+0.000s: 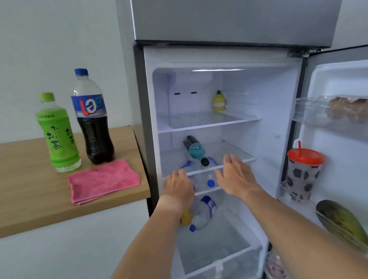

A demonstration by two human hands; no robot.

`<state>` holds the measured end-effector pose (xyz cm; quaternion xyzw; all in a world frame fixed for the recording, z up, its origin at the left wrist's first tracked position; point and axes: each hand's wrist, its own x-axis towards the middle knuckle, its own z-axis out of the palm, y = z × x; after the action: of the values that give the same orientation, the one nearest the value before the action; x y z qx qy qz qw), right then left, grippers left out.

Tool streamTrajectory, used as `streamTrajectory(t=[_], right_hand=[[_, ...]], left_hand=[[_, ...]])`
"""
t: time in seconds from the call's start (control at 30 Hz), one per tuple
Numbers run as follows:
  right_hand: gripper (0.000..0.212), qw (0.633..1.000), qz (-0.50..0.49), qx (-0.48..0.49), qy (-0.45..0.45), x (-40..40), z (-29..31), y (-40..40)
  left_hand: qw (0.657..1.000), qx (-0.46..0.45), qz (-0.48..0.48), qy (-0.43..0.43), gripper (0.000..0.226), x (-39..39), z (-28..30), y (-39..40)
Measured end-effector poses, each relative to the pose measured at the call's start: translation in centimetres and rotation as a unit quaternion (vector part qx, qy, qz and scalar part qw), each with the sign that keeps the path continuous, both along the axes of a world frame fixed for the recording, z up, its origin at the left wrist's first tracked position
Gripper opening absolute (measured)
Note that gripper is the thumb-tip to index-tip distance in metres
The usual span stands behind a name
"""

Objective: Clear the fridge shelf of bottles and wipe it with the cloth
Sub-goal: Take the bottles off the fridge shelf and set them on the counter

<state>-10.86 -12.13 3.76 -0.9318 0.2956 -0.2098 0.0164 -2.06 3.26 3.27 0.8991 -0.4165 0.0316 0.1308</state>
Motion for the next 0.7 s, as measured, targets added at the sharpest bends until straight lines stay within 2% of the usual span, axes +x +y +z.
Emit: streamTrajectory(t=[0.1,0.17,0.23,0.33,0.43,0.53,0.7], right_hand=[[0.046,0.999,-0.012,0.019,0.024,2.6,-2.9,-2.9],[0.051,0.999,-0.010,0.018,0.026,5.2,-4.4,-4.7],[0.051,0.999,-0.009,0.029,0.025,7.7,-5.5,-6.1],[0.052,0.999,-0.001,0.039,-0.020,11.4,-6.1,-7.3],[0.055,0.995,0.009,0.070,-0.068,15.0,-6.1,-8.0],[0.042,0.993,-0.001,0.094,-0.077,17.4,-6.5,-8.5],[0.027,0.978,-0.013,0.118,-0.174,17.5,-7.6,-8.4]], left_hand=[[0.997,0.054,0.031,-0.039,0.034,2.3,-3.7,-2.8],[0.996,0.058,0.047,-0.052,0.038,4.3,-5.6,-4.7],[0.997,0.021,0.081,-0.003,0.049,6.2,-7.2,-6.1],[0.992,-0.007,0.120,0.042,0.063,8.8,-8.9,-8.1],[0.991,0.012,0.135,0.011,0.065,10.7,-9.9,-9.9],[0.991,0.003,0.133,-0.019,0.062,12.2,-10.3,-11.0],[0.993,-0.006,0.114,-0.035,0.059,13.2,-10.6,-11.2]])
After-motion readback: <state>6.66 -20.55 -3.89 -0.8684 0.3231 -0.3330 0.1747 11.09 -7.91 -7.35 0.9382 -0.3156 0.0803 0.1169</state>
